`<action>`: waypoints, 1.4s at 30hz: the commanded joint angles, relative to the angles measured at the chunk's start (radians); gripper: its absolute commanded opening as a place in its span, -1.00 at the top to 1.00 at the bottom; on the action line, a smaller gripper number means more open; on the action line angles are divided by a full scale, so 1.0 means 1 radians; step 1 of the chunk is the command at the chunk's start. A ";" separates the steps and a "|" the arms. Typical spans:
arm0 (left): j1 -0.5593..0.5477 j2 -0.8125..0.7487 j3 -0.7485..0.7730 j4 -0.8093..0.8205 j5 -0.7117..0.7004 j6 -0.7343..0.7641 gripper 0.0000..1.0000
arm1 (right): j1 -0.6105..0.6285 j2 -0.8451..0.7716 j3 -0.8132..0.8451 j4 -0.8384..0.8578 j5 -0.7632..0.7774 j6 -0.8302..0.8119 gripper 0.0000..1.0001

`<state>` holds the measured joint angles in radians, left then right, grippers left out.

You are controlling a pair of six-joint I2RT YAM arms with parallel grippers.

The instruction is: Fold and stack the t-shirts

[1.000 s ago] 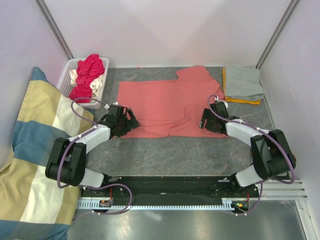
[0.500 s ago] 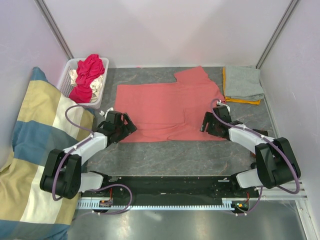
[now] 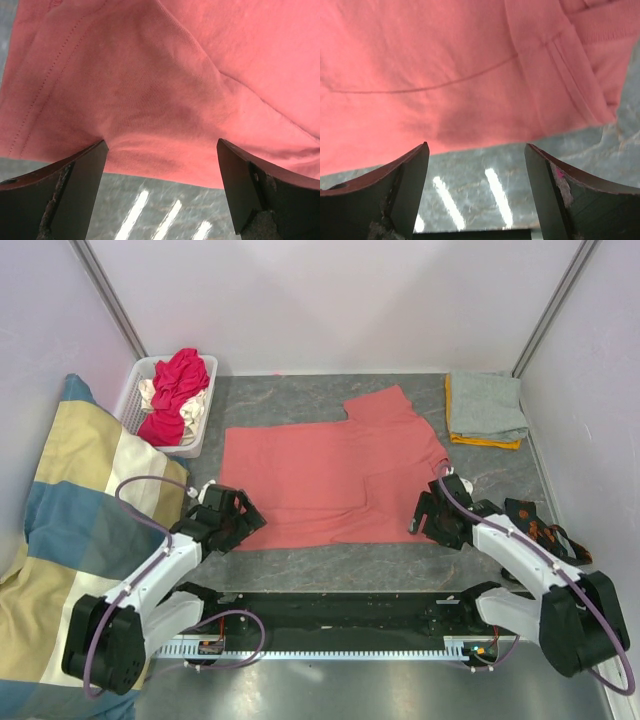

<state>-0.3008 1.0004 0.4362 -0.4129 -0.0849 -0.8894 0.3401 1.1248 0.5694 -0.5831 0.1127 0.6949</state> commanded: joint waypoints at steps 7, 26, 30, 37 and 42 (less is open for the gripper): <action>-0.050 -0.187 0.073 -0.218 -0.027 -0.033 -1.00 | 0.028 -0.246 0.145 -0.207 0.022 0.043 -0.77; -0.052 -0.057 0.133 -0.127 -0.090 0.027 -1.00 | 0.027 0.165 0.041 0.353 0.021 -0.041 -0.86; -0.052 -0.074 0.099 -0.125 -0.093 0.017 -1.00 | 0.028 0.100 -0.041 0.341 0.015 -0.020 -0.86; -0.052 -0.051 0.098 -0.125 -0.102 0.029 -1.00 | 0.028 -0.003 -0.143 0.237 0.022 0.028 -0.86; -0.052 -0.063 0.091 -0.127 -0.102 0.030 -1.00 | 0.030 -0.092 -0.144 0.137 0.007 0.055 -0.86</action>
<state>-0.3492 0.9463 0.5304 -0.5659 -0.1562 -0.8814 0.3649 1.0817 0.4511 -0.2920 0.1253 0.7101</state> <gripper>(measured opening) 0.995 0.927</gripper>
